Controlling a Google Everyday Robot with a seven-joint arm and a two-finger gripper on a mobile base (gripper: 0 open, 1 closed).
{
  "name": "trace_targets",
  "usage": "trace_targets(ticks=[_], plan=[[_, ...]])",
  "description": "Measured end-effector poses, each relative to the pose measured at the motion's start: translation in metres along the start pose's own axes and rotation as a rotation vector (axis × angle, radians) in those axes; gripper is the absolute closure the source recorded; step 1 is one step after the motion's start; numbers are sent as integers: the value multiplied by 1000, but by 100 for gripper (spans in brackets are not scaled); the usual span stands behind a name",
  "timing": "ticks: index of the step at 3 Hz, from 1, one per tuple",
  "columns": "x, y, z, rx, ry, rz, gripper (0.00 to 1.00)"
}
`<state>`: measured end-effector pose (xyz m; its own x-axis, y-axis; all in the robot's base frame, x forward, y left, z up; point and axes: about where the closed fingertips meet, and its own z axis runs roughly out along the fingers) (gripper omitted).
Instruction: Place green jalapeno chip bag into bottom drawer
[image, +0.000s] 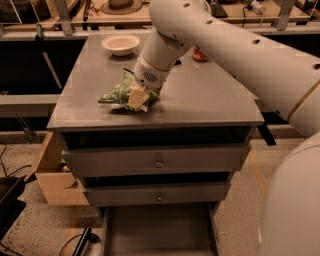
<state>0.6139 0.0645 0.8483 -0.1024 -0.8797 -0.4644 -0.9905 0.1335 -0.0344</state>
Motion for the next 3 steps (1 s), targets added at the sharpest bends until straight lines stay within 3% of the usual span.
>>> trace_targets(ticks=[1,2,3], plan=[[0,0,0,0,0,0,100],[0,0,0,0,0,0,84],[0,0,0,0,0,0,61]])
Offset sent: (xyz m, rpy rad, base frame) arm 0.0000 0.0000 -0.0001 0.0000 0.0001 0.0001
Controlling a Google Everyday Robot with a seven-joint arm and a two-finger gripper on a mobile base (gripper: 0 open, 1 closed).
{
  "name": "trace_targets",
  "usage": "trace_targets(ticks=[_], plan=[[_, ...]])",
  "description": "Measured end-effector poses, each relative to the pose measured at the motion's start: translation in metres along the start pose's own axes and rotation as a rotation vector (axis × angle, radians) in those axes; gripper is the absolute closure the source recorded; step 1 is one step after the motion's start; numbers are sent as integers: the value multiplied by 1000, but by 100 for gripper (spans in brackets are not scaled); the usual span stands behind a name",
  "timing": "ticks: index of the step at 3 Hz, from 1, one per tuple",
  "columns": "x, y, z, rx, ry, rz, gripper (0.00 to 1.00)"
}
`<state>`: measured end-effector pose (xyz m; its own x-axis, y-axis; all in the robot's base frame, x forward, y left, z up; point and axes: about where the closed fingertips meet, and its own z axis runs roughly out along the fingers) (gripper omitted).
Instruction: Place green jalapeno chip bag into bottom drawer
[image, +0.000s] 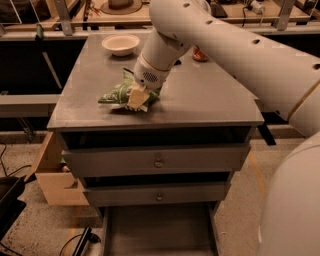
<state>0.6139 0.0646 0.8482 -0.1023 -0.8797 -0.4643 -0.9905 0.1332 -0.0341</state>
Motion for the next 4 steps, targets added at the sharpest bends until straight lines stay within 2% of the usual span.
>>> trace_targets(ticks=[1,2,4], plan=[[0,0,0,0,0,0,36],[0,1,2,-3,1,-1,39],[-6,0,-2,20,30,-9,84]])
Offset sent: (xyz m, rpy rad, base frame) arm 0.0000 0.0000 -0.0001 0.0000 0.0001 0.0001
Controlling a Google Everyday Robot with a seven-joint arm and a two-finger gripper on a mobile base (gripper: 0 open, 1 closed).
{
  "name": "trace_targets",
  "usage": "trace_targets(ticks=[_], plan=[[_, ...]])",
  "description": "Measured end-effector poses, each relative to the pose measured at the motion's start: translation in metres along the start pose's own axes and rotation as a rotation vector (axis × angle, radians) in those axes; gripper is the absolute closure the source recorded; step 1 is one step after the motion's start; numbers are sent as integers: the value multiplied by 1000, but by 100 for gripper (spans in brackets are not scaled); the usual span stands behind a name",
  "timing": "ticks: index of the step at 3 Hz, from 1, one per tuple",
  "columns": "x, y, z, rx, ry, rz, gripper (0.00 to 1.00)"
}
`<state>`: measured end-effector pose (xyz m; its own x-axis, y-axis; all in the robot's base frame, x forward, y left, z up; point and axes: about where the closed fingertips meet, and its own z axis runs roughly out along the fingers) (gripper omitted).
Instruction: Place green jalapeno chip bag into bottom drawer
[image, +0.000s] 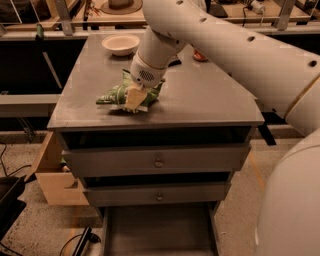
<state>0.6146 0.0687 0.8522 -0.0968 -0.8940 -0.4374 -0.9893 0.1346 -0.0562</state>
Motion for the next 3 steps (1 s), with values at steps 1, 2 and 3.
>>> trace_targets(ticks=[1,2,3], plan=[[-1,-1,-2,10,19,0,100],[-9,-5,-28,54,82,-4,100],[-16,1,-84,120,154,8,100]])
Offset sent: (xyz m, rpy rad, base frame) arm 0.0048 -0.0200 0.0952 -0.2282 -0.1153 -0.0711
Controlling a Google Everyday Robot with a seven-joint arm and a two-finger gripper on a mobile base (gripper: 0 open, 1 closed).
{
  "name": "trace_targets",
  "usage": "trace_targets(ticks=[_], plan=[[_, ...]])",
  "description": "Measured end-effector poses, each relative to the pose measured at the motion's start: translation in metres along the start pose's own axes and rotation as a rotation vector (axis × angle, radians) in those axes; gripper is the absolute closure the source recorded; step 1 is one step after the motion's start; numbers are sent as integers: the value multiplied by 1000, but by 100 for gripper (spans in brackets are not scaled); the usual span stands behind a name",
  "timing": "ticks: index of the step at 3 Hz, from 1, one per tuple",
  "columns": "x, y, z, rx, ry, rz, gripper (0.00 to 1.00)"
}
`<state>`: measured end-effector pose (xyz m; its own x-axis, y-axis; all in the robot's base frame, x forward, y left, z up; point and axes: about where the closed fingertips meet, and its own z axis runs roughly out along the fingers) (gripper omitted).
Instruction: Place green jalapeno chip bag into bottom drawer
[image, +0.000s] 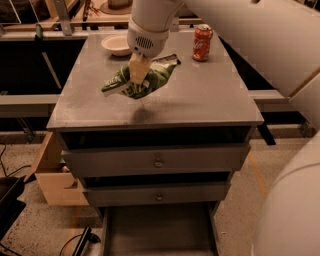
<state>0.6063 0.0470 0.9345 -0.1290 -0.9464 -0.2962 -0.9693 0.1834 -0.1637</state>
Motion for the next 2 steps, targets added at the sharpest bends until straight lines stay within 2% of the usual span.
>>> trace_targets(ticks=[1,2], plan=[[12,24,-49,26,-11,32,100],[24,88,-102,39,-115,37,100]])
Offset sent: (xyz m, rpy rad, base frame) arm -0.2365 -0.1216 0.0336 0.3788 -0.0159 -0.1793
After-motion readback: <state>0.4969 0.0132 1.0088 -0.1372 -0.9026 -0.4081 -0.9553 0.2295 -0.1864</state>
